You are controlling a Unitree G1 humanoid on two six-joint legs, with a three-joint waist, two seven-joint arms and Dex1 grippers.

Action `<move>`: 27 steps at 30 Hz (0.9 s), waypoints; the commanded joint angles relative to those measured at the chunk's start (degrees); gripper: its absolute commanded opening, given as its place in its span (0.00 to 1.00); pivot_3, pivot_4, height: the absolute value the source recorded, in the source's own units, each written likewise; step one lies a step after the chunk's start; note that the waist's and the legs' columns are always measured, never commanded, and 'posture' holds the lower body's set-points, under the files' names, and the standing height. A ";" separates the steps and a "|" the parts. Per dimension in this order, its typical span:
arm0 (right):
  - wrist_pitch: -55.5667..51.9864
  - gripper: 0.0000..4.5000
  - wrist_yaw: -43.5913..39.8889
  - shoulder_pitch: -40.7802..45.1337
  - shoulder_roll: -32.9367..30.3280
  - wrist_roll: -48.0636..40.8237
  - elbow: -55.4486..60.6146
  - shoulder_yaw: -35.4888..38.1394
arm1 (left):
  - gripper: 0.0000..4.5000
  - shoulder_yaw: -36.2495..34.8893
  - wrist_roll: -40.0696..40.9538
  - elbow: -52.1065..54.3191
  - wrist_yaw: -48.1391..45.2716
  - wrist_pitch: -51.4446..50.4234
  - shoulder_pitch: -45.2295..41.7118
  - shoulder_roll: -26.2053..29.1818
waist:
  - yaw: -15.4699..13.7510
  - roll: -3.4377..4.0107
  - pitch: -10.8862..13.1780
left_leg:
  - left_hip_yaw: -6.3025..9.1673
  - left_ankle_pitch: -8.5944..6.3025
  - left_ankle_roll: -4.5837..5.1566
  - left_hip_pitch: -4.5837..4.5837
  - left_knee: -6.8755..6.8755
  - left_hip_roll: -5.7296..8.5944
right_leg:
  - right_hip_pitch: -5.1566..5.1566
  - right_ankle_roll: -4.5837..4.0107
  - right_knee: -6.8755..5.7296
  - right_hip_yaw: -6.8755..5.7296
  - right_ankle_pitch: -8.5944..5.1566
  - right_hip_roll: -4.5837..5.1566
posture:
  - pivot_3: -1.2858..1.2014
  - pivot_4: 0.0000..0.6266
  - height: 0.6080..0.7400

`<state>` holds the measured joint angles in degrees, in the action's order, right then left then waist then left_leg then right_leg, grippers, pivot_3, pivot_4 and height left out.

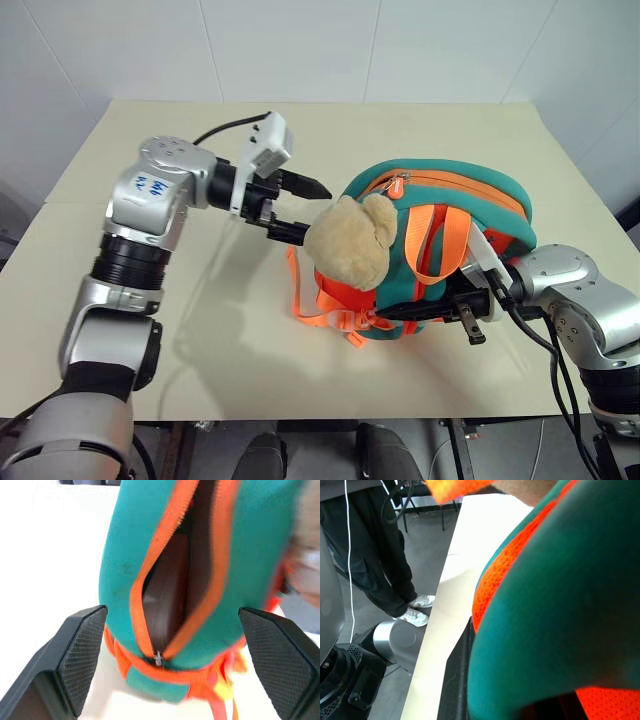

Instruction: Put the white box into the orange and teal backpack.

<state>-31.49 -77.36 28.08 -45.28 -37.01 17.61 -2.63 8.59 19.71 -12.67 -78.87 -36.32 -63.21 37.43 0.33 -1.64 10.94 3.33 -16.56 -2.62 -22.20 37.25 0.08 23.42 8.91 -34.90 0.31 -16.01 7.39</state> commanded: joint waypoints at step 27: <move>1.96 0.12 -2.12 4.05 2.69 1.47 -3.94 -3.11 | 0.99 -28.47 43.33 47.62 39.53 -24.12 26.38 -1.10 | -0.12 -0.01 -0.01 | 0.04 -0.02 0.03 0.23 0.08 -0.02 | -0.15 -0.07 -0.02 0.07 0.04 -0.02 | 0.52 0.24 1.00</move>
<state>-30.10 -78.64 31.31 -42.86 -35.53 13.31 -5.23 -19.92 61.21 33.00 -41.31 -62.21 -36.38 36.58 0.21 -1.66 10.93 3.36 -16.58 -2.58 -21.97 37.34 0.06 23.26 8.84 -34.87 0.38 -15.97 7.38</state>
